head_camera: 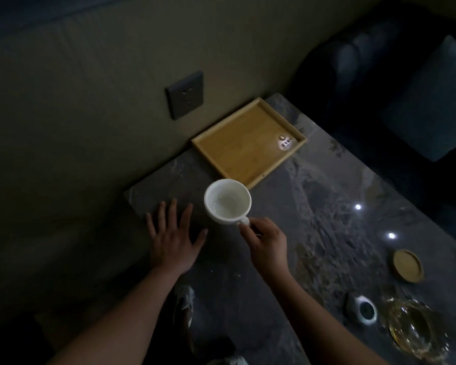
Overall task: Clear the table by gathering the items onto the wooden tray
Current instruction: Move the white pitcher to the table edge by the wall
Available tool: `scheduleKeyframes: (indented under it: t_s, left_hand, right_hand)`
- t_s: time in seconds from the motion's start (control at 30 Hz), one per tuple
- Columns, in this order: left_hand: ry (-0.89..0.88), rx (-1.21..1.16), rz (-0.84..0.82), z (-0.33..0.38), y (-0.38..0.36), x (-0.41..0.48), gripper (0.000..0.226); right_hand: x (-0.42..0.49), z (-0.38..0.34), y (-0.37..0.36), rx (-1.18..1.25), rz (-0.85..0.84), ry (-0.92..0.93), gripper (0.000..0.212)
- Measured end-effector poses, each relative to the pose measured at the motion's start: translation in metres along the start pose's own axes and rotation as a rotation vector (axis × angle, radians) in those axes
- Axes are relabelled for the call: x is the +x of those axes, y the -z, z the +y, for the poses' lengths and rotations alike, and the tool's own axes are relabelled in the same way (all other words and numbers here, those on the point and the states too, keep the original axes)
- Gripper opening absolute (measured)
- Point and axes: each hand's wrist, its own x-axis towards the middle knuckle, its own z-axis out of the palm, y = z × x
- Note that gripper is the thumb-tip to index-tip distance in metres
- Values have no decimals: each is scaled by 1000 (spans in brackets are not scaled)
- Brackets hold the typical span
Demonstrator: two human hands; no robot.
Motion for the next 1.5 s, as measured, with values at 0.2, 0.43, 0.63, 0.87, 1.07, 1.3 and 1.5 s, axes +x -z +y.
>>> scheduleKeyframes:
  t_s: [0.2, 0.43, 0.63, 0.87, 1.07, 1.3, 1.5]
  left_hand:
    - [-9, -21, 41, -1, 0, -2, 76]
    - [-6, -38, 32, -4, 0, -2, 75]
    - [13, -69, 45, -5, -3, -2, 75]
    - [27, -102, 65, -4, -2, -3, 71]
    - [26, -126, 87, -5, -1, -3, 68]
    - [16, -143, 107, -5, 1, -3, 68]
    - [26, -149, 86, -6, 0, -2, 67]
  right_hand:
    - [41, -22, -40, 14, -70, 16, 12]
    - [67, -26, -69, 36, -111, 21, 21]
    - [77, -15, -77, 5, -127, 52, 18]
    - [81, -9, -80, -8, -204, 39, 13]
    - [87, -14, -78, -33, -281, 61, 10]
    - [97, -23, -75, -53, -259, 68, 28]
    - [101, -30, -85, -21, -285, 45, 31]
